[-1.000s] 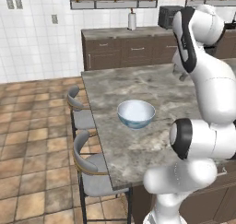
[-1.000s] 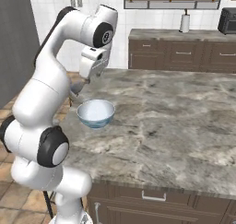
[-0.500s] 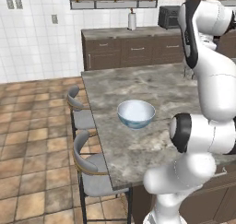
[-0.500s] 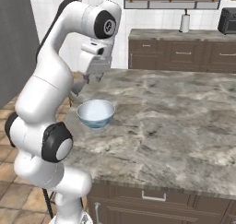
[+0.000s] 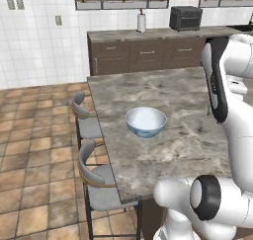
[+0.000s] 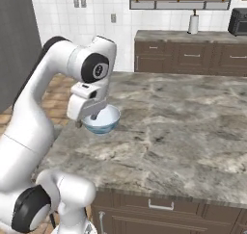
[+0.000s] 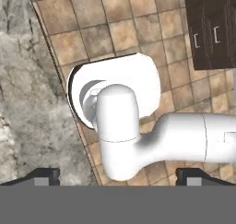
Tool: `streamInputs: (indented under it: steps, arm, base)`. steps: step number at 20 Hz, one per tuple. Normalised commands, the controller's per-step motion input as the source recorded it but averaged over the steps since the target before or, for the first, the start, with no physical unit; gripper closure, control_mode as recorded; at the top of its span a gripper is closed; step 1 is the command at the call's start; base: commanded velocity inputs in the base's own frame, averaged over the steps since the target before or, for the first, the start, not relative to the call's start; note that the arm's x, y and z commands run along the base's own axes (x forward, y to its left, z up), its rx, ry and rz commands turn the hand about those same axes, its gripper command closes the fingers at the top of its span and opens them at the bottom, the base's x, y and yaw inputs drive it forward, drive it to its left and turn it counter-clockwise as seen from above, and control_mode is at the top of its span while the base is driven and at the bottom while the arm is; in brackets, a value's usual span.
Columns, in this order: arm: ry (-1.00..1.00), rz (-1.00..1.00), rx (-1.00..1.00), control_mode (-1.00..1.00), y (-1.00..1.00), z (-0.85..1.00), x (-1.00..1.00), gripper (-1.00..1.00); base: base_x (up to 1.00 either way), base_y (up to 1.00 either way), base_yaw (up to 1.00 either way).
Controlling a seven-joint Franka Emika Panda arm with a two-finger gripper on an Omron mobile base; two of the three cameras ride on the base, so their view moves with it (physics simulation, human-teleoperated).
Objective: Pick up the bowls from the cabinet and place each bowl in front of a stool on the dining counter.
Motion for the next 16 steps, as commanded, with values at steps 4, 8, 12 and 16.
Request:
streamInputs:
  steps: [4,8,12,16]
  arm:
    - [-0.39,0.00,-0.01,-1.00,0.00,0.00,-0.70,-1.00]
    - [-0.42,0.00,-0.02,-1.00,0.03,0.00,-0.35,-1.00]
    - [-0.17,-0.01,0.00,-1.00,0.02,0.00,-0.02,-1.00]
    - [0.00,0.00,0.00,-1.00,0.00,0.00,0.00,-1.00]
  base:
    - [0.00,0.00,0.00]
    - [0.00,0.00,0.00]
    - [0.00,0.00,0.00]
    - [0.00,0.00,0.00]
